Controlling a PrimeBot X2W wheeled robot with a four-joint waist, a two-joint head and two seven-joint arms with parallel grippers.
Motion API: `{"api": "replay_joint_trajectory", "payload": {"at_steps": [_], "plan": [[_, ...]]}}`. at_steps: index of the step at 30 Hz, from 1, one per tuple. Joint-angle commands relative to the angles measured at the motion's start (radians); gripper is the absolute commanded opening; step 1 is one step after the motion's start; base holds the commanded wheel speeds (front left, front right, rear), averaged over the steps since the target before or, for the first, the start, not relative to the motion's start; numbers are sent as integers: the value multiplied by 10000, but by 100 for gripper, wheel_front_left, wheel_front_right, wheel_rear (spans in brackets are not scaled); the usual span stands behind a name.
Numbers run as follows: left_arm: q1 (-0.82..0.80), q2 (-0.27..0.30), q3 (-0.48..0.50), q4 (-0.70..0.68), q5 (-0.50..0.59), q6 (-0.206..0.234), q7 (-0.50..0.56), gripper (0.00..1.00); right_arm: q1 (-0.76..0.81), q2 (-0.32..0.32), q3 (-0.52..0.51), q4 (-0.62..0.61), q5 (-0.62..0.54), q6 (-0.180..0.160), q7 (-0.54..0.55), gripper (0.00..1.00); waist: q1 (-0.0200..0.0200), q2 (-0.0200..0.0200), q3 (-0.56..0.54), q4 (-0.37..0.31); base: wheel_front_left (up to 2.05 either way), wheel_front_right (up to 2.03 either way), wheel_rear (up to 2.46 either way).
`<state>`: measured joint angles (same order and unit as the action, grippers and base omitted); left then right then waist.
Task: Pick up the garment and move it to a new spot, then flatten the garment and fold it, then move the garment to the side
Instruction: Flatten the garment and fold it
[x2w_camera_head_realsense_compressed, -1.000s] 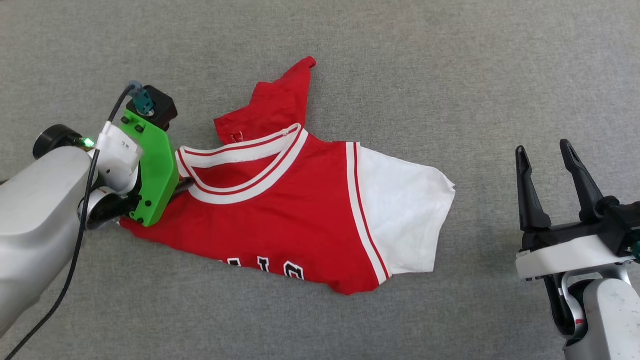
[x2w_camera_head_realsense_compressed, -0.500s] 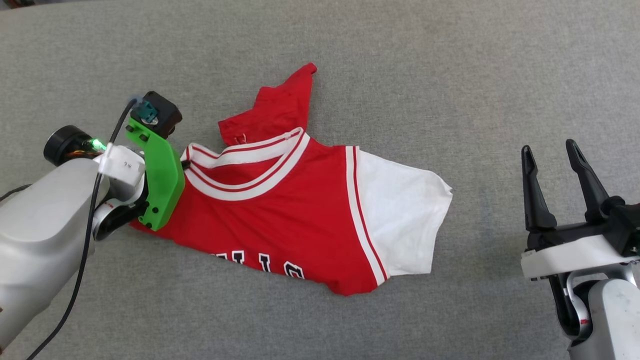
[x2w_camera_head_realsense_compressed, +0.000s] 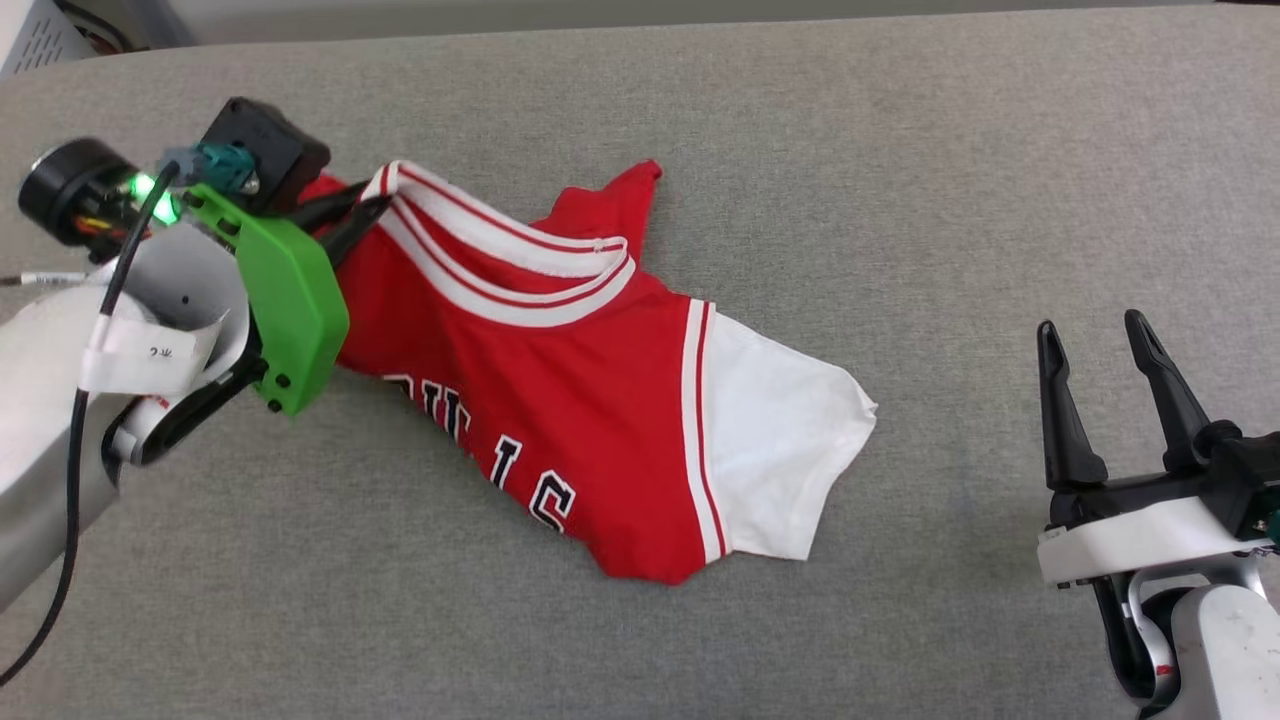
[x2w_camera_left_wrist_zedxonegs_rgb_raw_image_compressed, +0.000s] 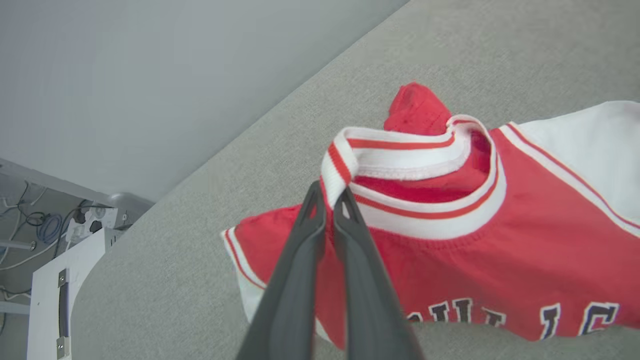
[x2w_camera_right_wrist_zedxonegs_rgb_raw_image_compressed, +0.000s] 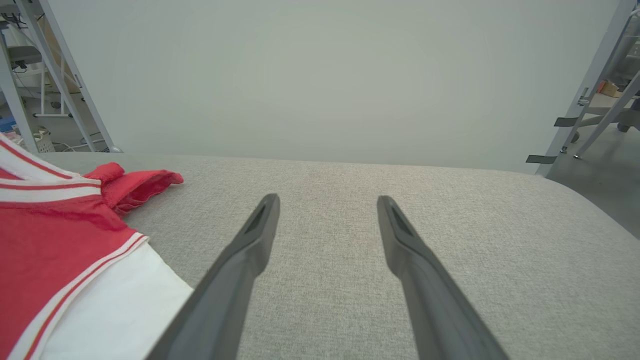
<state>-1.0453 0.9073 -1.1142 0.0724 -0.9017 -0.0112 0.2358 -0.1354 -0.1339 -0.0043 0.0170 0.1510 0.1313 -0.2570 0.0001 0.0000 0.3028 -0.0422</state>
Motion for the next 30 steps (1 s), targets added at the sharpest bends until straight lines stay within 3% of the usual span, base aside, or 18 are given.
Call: {"api": "replay_joint_trajectory", "payload": {"at_steps": [1,4,9,13,21,29,30], "plan": [[-293,-15,84,-211,119,101,60,0,-56,11,13,-60,8,-6,-47,100,-1,0,133,-145,0,0,0],[-687,-176,87,-463,332,105,281,0,-178,82,77,-95,24,-6,-47,100,-1,0,408,-412,0,0,0],[-1371,-962,-14,94,523,-238,525,0,-470,237,171,-145,36,-6,-47,100,-1,0,976,-903,0,0,0],[-1877,-1762,-264,1173,774,-616,566,0,-707,351,212,-186,46,-6,-47,100,-1,0,1432,-1310,0,0,0],[-1942,-3089,-896,4146,236,-1136,530,0,-1021,506,169,-251,81,-6,-47,100,-1,0,1962,-1788,0,0,0],[-1331,-3574,-1506,5262,-146,-1190,275,0,-1061,557,104,-232,-7,-6,-47,100,-1,0,1933,-1668,0,0,0],[-1333,-3582,-1519,5287,-132,-1191,7,27,-1062,546,105,-228,-27,-6,-47,100,-1,0,1881,-1629,0,0,0]]}}
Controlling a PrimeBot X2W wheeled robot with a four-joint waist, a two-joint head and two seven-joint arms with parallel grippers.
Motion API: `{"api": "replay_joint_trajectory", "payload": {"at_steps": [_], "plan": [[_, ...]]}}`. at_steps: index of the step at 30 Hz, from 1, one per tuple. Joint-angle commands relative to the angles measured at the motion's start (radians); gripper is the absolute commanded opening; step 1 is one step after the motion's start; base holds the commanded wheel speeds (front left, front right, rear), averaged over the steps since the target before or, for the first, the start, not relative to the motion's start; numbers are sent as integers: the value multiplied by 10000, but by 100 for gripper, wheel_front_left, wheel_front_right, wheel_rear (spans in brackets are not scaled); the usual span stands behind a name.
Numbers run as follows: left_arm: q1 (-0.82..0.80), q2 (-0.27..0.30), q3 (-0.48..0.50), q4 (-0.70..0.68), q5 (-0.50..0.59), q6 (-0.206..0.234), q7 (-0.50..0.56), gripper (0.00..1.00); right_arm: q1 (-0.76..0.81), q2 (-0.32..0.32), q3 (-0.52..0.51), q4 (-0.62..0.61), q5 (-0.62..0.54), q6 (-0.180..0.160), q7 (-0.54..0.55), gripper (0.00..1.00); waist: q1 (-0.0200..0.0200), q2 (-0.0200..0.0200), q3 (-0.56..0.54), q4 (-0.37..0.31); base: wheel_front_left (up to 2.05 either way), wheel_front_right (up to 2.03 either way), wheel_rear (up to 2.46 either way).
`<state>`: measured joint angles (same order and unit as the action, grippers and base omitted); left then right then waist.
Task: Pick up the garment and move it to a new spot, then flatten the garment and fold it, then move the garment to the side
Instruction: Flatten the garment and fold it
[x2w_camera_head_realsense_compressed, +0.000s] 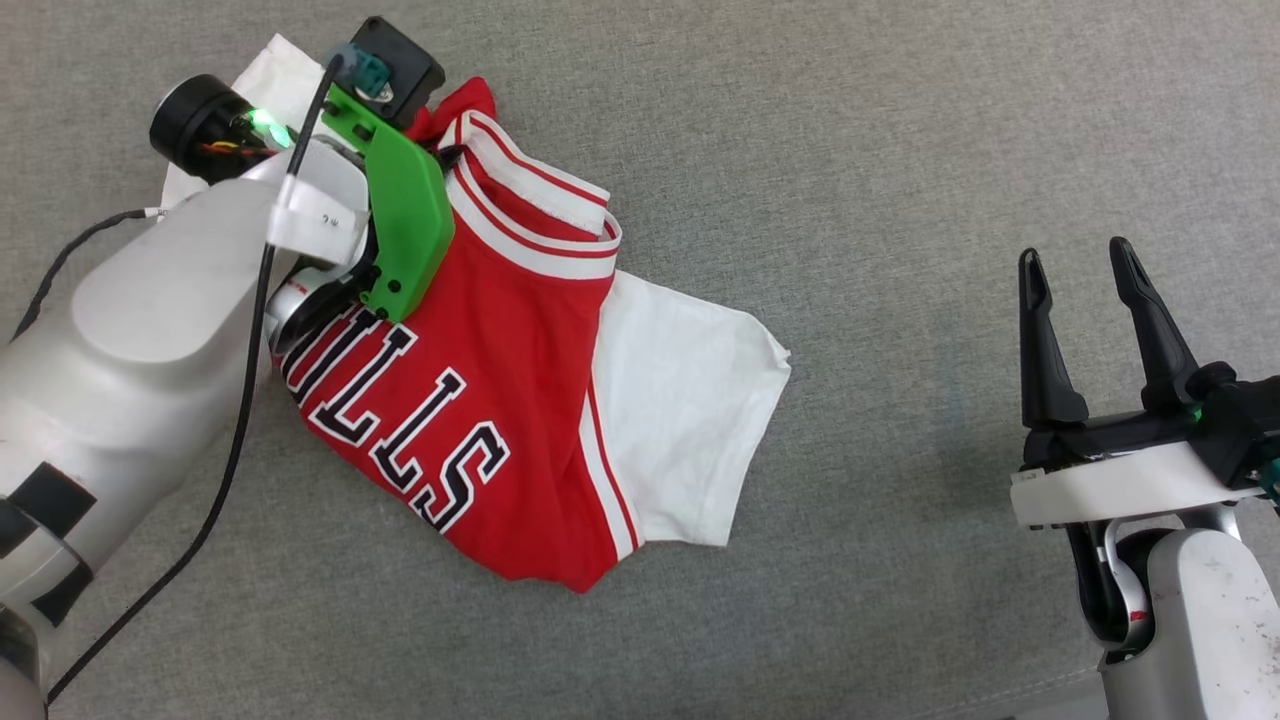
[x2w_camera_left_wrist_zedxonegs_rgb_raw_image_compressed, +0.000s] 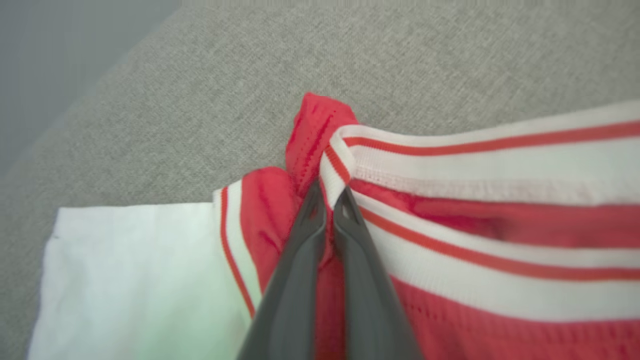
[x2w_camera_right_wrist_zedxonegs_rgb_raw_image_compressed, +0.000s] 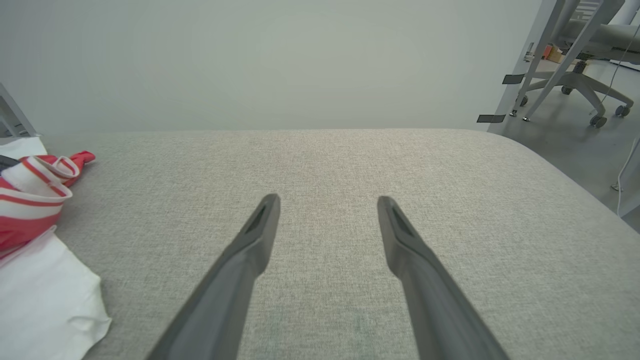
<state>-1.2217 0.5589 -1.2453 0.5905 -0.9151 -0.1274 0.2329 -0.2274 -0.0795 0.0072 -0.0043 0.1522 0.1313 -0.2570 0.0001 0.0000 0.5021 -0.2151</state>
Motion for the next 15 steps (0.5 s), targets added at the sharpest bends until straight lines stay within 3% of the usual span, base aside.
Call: {"api": "replay_joint_trajectory", "payload": {"at_steps": [1,2,6,9,12,15], "plan": [[415,-107,-213,152,23,-29,-362,90,-139,-22,-13,-10,-59,-6,-47,100,-1,0,-193,157,0,0,0],[390,-105,-213,183,71,-30,-713,100,-133,-46,-24,-12,-73,-6,-47,100,-1,0,-270,211,0,0,0],[395,-104,136,353,421,162,-2708,100,12,-161,-65,-16,-127,-6,-47,100,-1,0,-784,501,0,0,0],[721,-25,632,137,525,895,-4238,100,236,-230,-152,-25,-176,-6,-47,100,-1,0,-1261,794,0,0,0],[1169,242,1128,-428,716,1798,-4812,100,451,-309,-196,-40,-207,-6,-47,100,-1,0,-1622,1066,0,0,0],[1951,631,1917,-1646,1128,2983,-4933,100,619,-418,-205,-57,-231,-6,-47,100,-1,0,-1971,1365,0,0,0]]}}
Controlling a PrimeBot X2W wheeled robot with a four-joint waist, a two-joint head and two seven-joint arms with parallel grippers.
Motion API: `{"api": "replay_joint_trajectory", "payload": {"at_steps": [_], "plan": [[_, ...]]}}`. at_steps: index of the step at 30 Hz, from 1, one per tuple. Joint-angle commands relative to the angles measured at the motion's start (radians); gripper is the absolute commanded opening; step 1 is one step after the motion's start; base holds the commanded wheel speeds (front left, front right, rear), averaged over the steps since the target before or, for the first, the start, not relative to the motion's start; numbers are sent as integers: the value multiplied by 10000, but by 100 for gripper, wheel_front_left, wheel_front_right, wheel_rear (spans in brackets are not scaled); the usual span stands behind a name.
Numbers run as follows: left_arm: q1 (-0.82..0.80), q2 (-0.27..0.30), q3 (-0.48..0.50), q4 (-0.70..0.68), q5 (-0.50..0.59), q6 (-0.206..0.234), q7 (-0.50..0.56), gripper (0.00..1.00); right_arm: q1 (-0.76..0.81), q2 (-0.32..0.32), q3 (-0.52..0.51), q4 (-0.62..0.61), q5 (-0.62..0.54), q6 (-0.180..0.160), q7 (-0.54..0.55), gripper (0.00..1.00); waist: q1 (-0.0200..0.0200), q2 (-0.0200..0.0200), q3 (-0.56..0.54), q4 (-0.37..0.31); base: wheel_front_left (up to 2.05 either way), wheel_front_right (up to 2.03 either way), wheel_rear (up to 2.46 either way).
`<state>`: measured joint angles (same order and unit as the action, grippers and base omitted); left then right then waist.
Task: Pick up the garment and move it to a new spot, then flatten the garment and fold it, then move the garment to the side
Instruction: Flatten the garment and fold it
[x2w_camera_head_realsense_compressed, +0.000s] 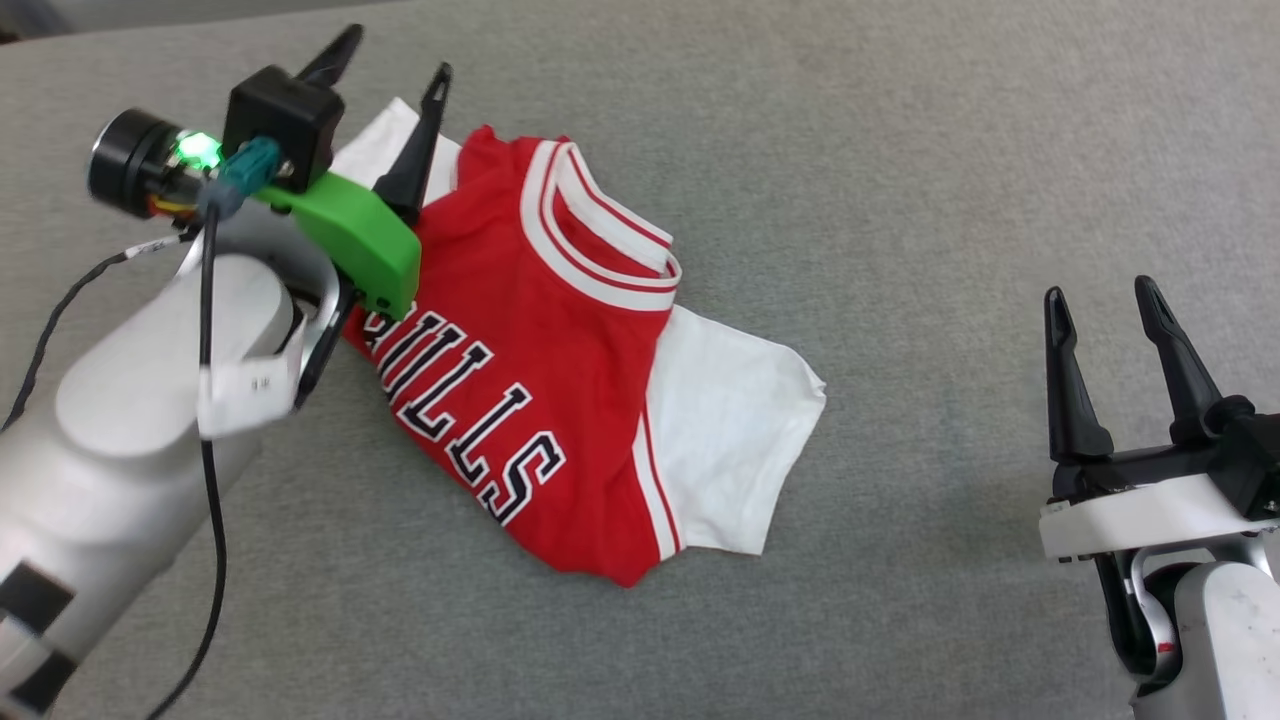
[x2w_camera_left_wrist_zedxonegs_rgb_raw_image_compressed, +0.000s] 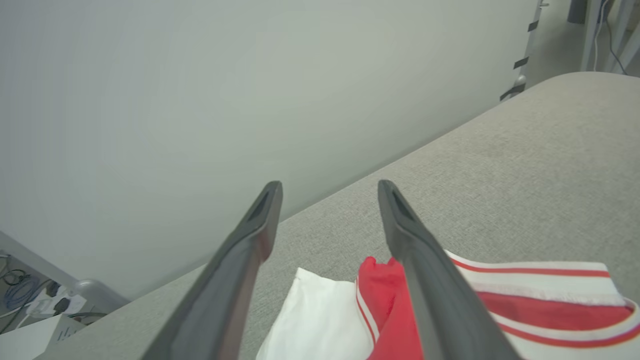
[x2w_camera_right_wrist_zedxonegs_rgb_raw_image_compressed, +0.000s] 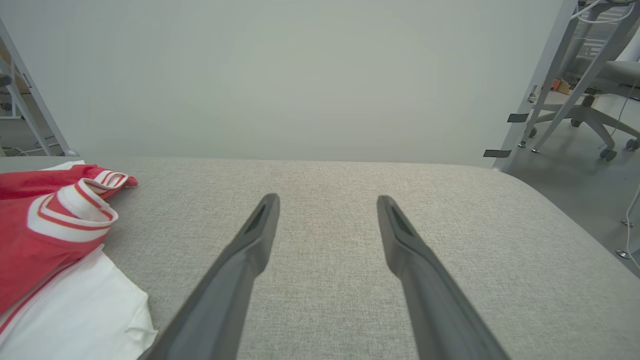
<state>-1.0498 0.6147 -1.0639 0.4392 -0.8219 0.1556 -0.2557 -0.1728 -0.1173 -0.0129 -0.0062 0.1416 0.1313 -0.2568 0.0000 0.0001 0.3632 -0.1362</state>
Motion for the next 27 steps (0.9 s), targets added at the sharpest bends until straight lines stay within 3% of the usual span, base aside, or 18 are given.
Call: {"api": "replay_joint_trajectory", "payload": {"at_steps": [1,6,12,16,20,27], "plan": [[545,186,415,-633,396,525,-51,100,111,-75,-7,-48,-137,-6,-49,100,0,-1,-673,664,0,0,0],[2853,713,2119,-3097,1785,2314,-57,100,130,-341,48,-149,-200,-6,-49,100,0,-1,-1052,1098,0,0,0],[5903,488,4036,-4533,2887,3686,-59,100,-357,-1036,459,-125,-258,-6,-47,100,0,-1,-1350,1453,0,0,0],[7475,47,5039,-4937,3393,3908,-59,100,-1089,-1759,1025,-155,-207,-6,331,100,0,-1,-1413,1646,0,0,0],[8485,-541,5692,-5139,3889,3767,-60,100,-1980,-2701,2089,-182,176,-6,1571,100,0,-1,-1405,1836,0,0,0],[9101,-1495,6628,-4901,4588,2963,-60,100,-3319,-4666,5191,-39,2709,-6,5535,100,0,-1,-1309,2118,0,0,0]]}}
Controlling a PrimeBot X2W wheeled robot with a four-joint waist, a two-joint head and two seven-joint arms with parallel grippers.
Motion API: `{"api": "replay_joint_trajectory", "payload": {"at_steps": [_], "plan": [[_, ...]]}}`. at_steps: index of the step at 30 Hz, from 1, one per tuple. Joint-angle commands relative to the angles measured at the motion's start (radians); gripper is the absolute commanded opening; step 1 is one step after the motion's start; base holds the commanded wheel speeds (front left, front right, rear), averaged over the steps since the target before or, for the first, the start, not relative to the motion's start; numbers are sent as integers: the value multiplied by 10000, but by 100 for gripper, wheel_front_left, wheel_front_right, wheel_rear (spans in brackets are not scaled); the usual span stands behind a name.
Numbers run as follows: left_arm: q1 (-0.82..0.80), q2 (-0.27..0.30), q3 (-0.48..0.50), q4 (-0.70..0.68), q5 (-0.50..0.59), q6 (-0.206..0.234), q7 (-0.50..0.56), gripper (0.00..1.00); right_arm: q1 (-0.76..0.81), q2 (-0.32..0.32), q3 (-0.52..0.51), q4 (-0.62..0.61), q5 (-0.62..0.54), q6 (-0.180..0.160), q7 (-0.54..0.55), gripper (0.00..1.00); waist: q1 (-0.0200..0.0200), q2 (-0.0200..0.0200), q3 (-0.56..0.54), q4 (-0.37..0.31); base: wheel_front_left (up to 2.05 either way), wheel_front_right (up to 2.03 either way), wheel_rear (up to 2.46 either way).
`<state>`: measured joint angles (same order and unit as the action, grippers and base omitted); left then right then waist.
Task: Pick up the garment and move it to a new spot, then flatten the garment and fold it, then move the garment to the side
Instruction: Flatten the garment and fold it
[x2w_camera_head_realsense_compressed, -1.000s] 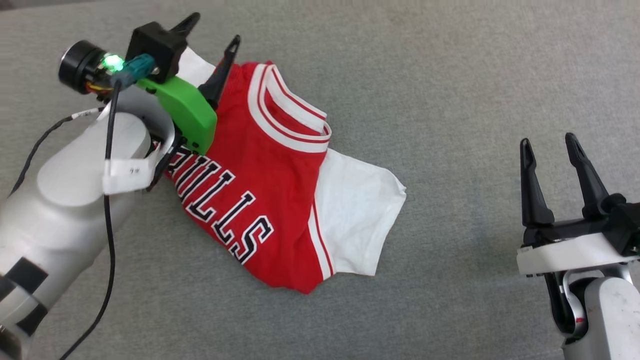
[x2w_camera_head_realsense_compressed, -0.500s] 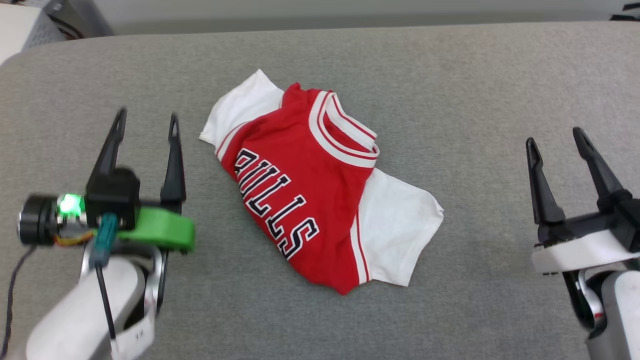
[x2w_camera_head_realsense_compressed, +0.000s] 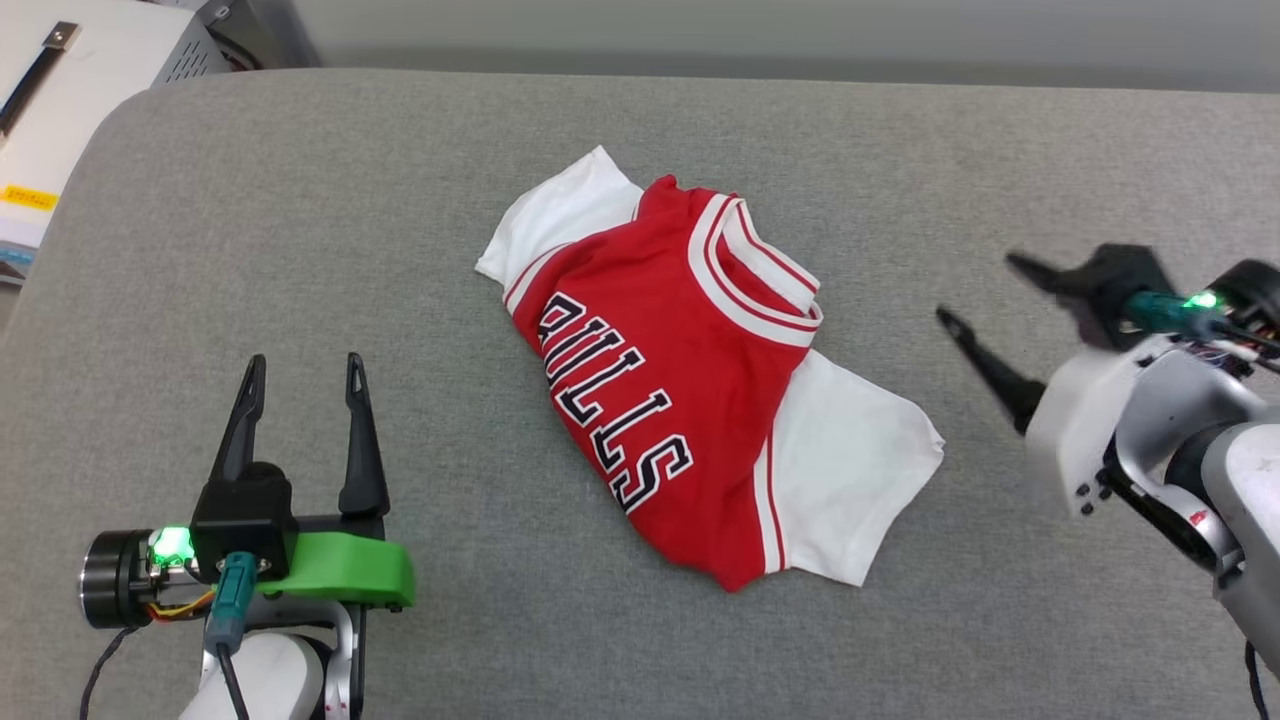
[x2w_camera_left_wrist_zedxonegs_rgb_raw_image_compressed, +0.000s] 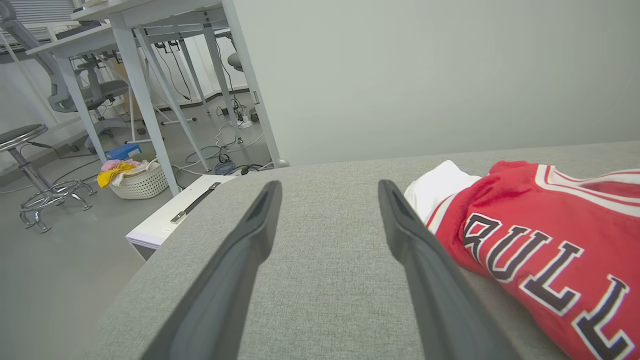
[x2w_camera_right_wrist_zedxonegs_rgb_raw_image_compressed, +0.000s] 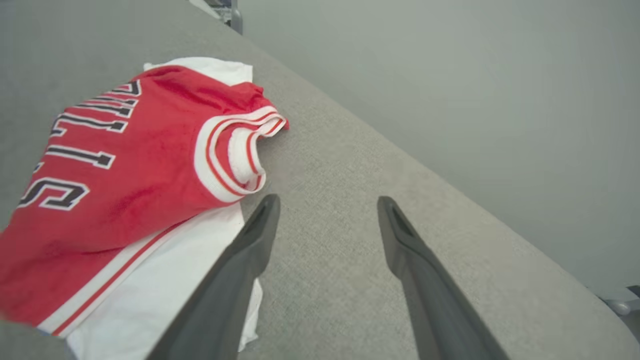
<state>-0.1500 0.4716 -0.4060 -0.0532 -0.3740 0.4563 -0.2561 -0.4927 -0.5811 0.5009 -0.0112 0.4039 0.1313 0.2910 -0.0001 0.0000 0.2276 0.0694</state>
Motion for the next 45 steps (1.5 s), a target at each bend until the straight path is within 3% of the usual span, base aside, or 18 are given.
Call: {"api": "replay_joint_trajectory", "payload": {"at_steps": [1,6,9,15,23,24,25,30,35,45], "plan": [[117,-181,149,64,207,-158,-56,100,-260,-254,421,-10,477,-6,546,100,1,0,74,96,0,0,0],[122,-802,679,259,741,-757,-56,100,-986,-1137,2009,108,2237,-6,2676,100,1,0,334,278,0,0,0],[67,-1119,907,301,1020,-1030,-56,100,-1329,-1286,2628,344,2734,-6,3267,100,1,0,555,392,0,0,0],[-163,-1720,1226,394,1546,-1555,-56,100,-1959,-1039,3678,1291,3103,-6,3523,100,1,0,1087,609,0,0,0],[-279,-2298,1660,537,2047,-2082,-57,100,-1900,-485,5083,2692,3352,-6,2774,100,1,0,1349,785,0,0,0],[-249,-2344,1739,565,2097,-2135,-57,100,-1893,-464,5182,2790,3394,-6,2581,27,1,0,1319,765,0,0,0],[-216,-2377,1802,590,2135,-2175,-57,100,-1905,-456,5234,2854,3390,-6,2371,0,1,0,1278,739,0,0,0],[52,-2564,2138,747,2336,-2454,-57,100,-1784,-549,4584,3089,3617,-6,633,0,1,0,855,491,0,0,0],[260,-2680,2381,839,2472,-2642,-57,100,-1093,-978,3014,3275,3734,-6,-606,0,1,0,472,224,0,0,0],[618,-2859,2686,872,2713,-2960,-57,100,722,-1718,192,4206,3675,-6,-837,0,1,0,46,-82,0,0,0]]}}
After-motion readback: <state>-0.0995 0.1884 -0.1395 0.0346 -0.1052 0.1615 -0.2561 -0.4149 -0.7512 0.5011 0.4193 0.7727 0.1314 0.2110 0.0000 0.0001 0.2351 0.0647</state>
